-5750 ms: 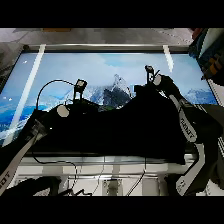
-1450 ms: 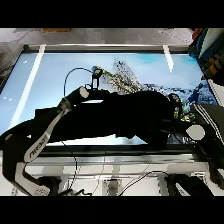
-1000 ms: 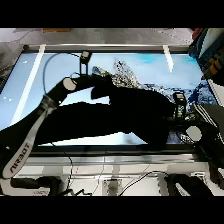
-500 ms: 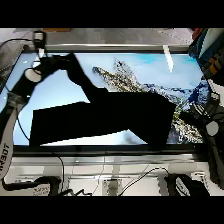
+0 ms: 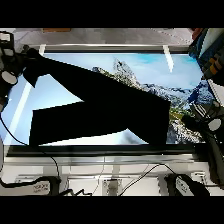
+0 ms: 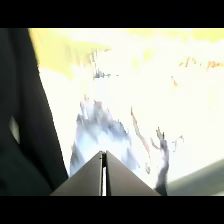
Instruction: Fold the clothes and pants, and hang the long-sleeved shirts on hangers.
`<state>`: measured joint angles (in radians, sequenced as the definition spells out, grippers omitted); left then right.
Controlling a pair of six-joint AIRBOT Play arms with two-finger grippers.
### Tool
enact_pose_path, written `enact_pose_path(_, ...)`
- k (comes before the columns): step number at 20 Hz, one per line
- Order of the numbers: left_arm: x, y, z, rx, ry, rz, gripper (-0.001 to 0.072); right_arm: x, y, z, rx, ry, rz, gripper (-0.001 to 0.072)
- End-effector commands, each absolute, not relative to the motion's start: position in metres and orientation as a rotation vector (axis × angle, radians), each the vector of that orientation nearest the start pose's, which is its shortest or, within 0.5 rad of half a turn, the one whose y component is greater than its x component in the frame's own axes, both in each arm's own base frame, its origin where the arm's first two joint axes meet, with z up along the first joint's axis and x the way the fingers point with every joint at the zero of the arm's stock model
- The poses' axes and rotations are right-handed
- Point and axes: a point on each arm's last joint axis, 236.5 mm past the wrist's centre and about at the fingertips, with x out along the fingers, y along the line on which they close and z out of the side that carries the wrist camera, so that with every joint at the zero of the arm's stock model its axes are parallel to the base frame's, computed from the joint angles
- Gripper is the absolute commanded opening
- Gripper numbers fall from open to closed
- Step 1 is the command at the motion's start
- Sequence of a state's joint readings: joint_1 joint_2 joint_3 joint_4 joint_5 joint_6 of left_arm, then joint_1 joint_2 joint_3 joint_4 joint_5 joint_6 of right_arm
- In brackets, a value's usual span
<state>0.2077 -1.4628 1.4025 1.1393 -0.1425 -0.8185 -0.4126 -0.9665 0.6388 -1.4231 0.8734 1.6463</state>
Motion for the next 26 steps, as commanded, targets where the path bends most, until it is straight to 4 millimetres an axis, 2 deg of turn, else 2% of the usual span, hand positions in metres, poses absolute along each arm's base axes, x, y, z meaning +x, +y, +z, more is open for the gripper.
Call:
enact_pose_path(1,0.586,0.136,0.183,0.321,0.242,0.156,0.0014,0.244,-0.044,-0.080,0.472,1.446,-0.106,0.0019)
enact_pose_path(3,0.590,0.139,0.166,0.328,0.271,0.153,0.0014,0.226,0.005,-0.076,0.504,1.548,0.196,0.0019)
enact_pose_path(4,0.593,0.140,0.154,0.325,0.289,0.150,0.0014,0.224,0.028,-0.067,0.511,1.531,0.370,0.0019)
enact_pose_path(5,0.596,0.140,0.143,0.322,0.308,0.146,0.0015,0.231,0.039,-0.061,0.525,1.488,0.440,0.0020)
enact_pose_path(6,0.599,0.140,0.130,0.318,0.328,0.140,0.0014,0.247,0.037,-0.061,0.536,1.426,0.411,0.0034)
enact_pose_path(7,0.601,0.140,0.119,0.316,0.345,0.136,0.0014,0.266,0.026,-0.065,0.525,1.359,0.342,0.0193)
enact_pose_path(8,0.603,0.141,0.109,0.313,0.361,0.133,0.0014,0.284,0.011,-0.069,0.552,1.302,0.231,0.0386)
enact_pose_path(9,0.605,0.142,0.099,0.310,0.377,0.131,0.0014,0.304,-0.006,-0.070,0.605,1.229,0.098,0.0418)
enact_pose_path(10,0.606,0.142,0.090,0.308,0.389,0.130,0.0014,0.322,-0.022,-0.069,0.628,1.152,0.010,0.0417)
enact_pose_path(12,0.610,0.146,0.081,0.310,0.388,0.141,0.0014,0.350,-0.040,-0.064,0.678,1.060,-0.066,0.0418)
enact_pose_path(14,0.614,0.152,0.085,0.341,0.356,0.165,0.0014,0.370,-0.040,-0.065,0.720,1.077,-0.043,0.0418)
enact_pose_path(17,0.617,0.157,0.100,0.601,0.322,0.165,0.0014,0.402,-0.040,-0.075,0.771,1.140,0.015,0.0417)
enact_pose_path(19,0.617,0.155,0.092,0.723,0.353,0.130,0.0014,0.423,-0.045,-0.081,0.791,1.149,0.033,0.0465)
enact_pose_path(21,0.616,0.150,0.068,0.708,0.408,0.086,0.0017,0.437,-0.051,-0.089,0.794,1.153,0.032,0.0537)
enact_pose_path(22,0.615,0.143,0.050,0.696,0.455,0.040,0.0128,0.441,-0.053,-0.094,0.797,1.159,0.032,0.0568)
enact_pose_path(23,0.612,0.134,0.035,0.685,0.494,-0.003,0.0388,0.444,-0.054,-0.100,0.802,1.170,0.033,0.0572)
enact_pose_path(24,0.610,0.124,0.025,0.670,0.523,-0.040,0.0594,0.445,-0.053,-0.106,0.809,1.184,0.036,0.0573)
enact_pose_path(26,0.607,0.110,0.016,0.658,0.556,-0.090,0.0601,0.443,-0.045,-0.116,0.854,1.213,0.053,0.0573)
